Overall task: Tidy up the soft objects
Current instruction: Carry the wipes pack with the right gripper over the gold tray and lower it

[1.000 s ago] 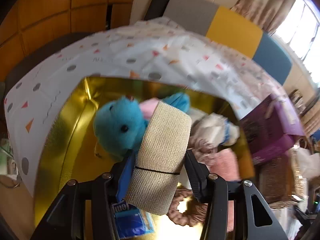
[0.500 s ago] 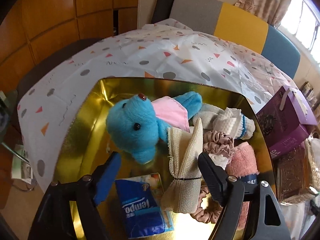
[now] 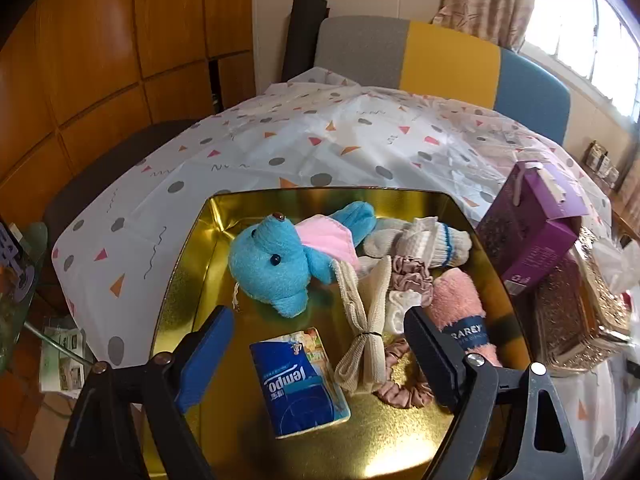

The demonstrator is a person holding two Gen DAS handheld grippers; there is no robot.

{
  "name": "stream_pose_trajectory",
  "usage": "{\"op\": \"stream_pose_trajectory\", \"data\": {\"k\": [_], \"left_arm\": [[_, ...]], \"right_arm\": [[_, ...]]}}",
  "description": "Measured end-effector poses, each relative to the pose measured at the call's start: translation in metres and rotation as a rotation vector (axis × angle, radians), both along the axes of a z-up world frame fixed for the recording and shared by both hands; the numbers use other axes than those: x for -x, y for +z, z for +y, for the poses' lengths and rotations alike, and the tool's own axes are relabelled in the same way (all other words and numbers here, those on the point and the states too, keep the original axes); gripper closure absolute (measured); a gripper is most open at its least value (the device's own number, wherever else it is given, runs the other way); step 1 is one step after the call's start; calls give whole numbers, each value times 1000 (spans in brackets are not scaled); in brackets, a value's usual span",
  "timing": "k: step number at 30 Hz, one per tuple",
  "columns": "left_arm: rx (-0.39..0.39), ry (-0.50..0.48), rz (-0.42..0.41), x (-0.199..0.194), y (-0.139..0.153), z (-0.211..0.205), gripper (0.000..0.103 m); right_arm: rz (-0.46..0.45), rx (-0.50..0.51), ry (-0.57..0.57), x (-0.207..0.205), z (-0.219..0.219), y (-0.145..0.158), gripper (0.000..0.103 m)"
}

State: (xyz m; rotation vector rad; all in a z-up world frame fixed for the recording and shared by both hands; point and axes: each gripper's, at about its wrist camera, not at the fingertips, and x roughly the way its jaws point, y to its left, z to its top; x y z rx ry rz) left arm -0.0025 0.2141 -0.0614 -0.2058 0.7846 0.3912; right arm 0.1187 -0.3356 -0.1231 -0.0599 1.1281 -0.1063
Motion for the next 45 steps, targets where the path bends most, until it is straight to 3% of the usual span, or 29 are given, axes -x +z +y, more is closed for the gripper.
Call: {"op": "stream_pose_trajectory", "data": {"k": [9,16,22,28,33,39,45], "left_arm": [[-12,-22,-17,12,5,-4,14],[-3,-20,-23,19,2,-1,14],[-3,-11,-28,24,2,4,14],[5,17,-46,29,6,12,14],[-6,51,-69,37,14,21,14],[-9,76,-87,45,21,32,14],[-3,101,-92,53,21,43,13]], "right_arm": [[38,-101,-53,8,14,4,54],[-64,-131,-39,22,39,33,54],[-210,-173,32,29,73,83,54],[-358,-194,264,36,154,148,54],[-399,-247,530,56,250,176,54],[-299,-313,758,69,353,153,54],[-173,-320,879,82,410,110,54]]}}
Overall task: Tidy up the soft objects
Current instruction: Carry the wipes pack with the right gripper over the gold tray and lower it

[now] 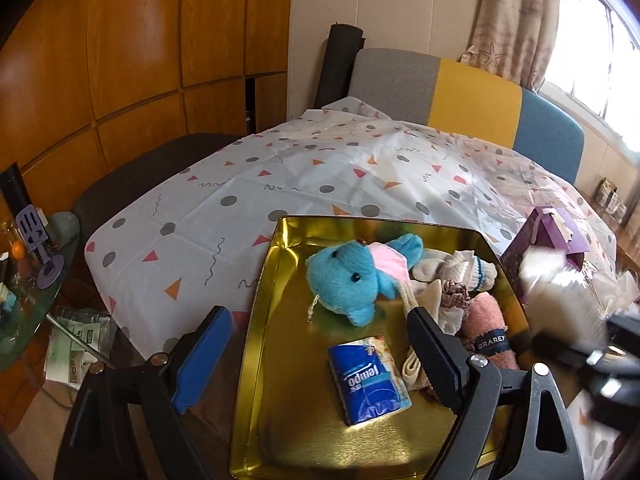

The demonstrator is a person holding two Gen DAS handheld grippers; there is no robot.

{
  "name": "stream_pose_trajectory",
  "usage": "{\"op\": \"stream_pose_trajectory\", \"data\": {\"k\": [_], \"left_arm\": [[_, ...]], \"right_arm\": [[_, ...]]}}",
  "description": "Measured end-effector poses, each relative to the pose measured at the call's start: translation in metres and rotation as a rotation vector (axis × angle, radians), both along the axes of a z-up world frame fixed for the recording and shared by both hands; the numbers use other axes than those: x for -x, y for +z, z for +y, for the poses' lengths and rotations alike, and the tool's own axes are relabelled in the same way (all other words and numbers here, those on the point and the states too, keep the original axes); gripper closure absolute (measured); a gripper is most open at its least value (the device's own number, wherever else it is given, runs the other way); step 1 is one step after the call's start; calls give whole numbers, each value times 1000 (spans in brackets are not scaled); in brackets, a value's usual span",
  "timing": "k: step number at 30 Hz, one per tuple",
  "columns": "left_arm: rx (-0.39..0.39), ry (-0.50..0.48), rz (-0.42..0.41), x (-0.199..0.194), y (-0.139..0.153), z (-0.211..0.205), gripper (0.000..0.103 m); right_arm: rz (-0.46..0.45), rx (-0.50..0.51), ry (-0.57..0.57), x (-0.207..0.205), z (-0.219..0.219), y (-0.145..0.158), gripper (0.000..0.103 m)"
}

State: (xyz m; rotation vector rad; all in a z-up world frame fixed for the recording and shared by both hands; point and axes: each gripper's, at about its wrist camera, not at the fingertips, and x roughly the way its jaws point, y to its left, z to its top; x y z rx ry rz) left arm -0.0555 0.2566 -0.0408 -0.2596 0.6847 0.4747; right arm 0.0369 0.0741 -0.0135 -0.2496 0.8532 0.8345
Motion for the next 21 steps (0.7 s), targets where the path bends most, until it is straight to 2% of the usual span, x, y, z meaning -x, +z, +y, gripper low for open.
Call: {"op": "stream_pose_trajectory", "data": {"k": [6,14,21], "left_arm": [[11,9,0,2,-2,4,13],[7,-12,2,1,-1,-2,13],[1,-9,16,-1,-3,-1,13]], "right_arm": [[51,62,48,8,15,-36,54],[63,164,87,11,36,-65,54],[51,262,39,-4,47,-92,54]]}}
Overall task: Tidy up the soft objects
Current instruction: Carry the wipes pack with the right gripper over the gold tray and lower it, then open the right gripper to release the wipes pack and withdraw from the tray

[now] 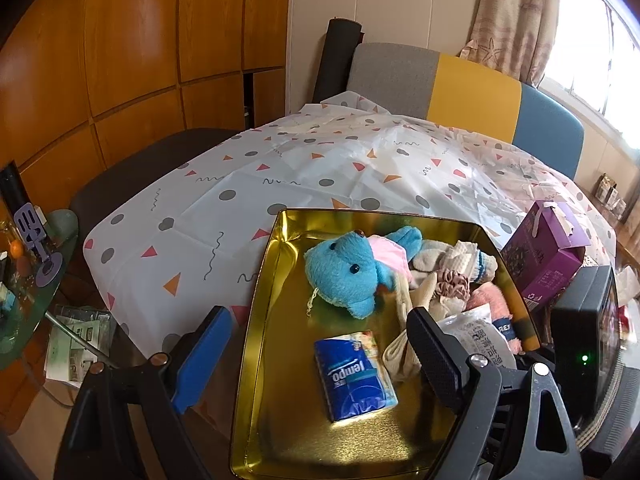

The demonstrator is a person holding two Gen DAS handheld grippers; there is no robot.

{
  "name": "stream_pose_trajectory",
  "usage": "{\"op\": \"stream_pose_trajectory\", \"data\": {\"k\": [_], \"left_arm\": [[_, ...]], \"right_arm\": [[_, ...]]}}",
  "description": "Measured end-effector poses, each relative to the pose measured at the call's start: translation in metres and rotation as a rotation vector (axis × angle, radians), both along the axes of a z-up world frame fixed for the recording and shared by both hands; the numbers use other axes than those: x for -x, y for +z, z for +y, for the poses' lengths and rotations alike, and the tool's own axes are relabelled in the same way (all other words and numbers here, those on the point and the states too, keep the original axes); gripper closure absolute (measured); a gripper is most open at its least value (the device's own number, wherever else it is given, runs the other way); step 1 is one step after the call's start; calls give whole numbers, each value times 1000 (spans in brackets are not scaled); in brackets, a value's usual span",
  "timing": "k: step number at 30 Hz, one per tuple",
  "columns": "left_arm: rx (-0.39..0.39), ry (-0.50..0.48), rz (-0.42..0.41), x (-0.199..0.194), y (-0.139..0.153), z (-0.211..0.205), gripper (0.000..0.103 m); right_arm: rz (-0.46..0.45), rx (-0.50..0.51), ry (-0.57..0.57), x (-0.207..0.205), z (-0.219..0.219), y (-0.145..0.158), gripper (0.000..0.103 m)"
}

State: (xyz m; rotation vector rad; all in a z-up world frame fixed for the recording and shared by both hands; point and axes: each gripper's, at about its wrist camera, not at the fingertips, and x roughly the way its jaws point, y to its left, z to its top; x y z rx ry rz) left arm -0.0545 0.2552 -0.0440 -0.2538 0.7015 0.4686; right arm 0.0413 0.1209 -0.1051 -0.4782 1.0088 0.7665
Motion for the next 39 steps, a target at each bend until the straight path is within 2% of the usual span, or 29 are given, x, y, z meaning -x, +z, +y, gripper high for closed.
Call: {"op": "stream_pose_trajectory", "data": {"k": [9,11,15,28,39], "left_arm": [[5,1,8,-1,-2,0,13],[3,1,8,0,-2,0,13],[2,-1,5,0,0,-2,13],[-22,-35,-9,3,10,-13,13],[-52,-63,-10,1,18,-28,13]], "right_arm": [[60,-71,-8,1,-11,5,50],[52,-104,-19,6,-17,13,42],[20,-152,-38,8,-18,24,37],[-143,-236,-80,18,-48,71,37],[-244,-285,-175,8,-107,104,37]]}}
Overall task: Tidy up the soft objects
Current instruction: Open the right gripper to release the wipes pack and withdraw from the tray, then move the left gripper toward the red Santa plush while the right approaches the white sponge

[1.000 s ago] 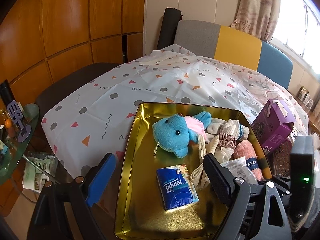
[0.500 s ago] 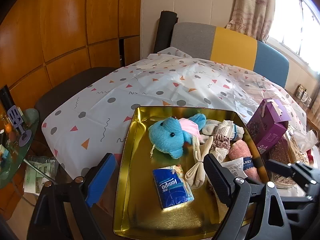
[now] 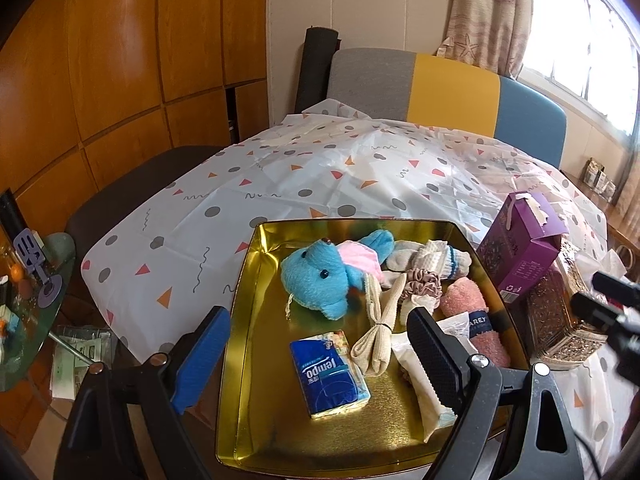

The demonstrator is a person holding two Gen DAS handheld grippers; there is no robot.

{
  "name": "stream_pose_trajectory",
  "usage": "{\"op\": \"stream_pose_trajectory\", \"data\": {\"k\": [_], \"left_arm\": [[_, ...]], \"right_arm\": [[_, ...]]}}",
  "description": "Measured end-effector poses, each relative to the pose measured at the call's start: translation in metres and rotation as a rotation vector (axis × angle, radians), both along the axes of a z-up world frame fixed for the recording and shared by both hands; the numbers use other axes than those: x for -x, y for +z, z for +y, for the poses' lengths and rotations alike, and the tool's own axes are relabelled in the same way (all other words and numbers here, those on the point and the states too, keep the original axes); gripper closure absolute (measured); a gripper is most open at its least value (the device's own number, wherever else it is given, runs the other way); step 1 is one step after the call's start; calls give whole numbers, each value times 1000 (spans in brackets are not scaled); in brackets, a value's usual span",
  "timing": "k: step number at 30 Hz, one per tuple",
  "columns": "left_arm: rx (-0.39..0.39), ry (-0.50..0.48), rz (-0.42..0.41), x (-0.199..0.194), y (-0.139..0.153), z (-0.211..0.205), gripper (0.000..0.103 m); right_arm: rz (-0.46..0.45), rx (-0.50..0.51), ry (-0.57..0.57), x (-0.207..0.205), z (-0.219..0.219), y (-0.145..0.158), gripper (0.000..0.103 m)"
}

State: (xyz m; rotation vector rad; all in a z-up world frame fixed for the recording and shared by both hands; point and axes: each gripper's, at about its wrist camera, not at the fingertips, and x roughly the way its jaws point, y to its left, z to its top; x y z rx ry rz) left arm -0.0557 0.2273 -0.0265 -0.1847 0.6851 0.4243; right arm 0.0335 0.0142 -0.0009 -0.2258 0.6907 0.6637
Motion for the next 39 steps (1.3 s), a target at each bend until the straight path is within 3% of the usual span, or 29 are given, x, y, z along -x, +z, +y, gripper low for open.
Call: {"op": "stream_pose_trajectory", "data": {"k": [16,25,34,37,39], "left_arm": [[-58,-80,-10,-9,15,-34,13],[-92,-150,-10,-18,22,-63,13],[-135,-247,-19,-32,35,-103,13],[-142,-284,-31,-38,42,-118,13],[-149,-311,-41,-42,47,-130,13]], "right_arm": [[-66,-5,-363,-45,-152,20,37],[-57,3,-662,-76,-256,3,37],[17,-39,-935,-90,-357,-39,37],[99,-73,-991,-92,-375,-50,37],[108,-110,-1000,-90,-380,-48,37]]}}
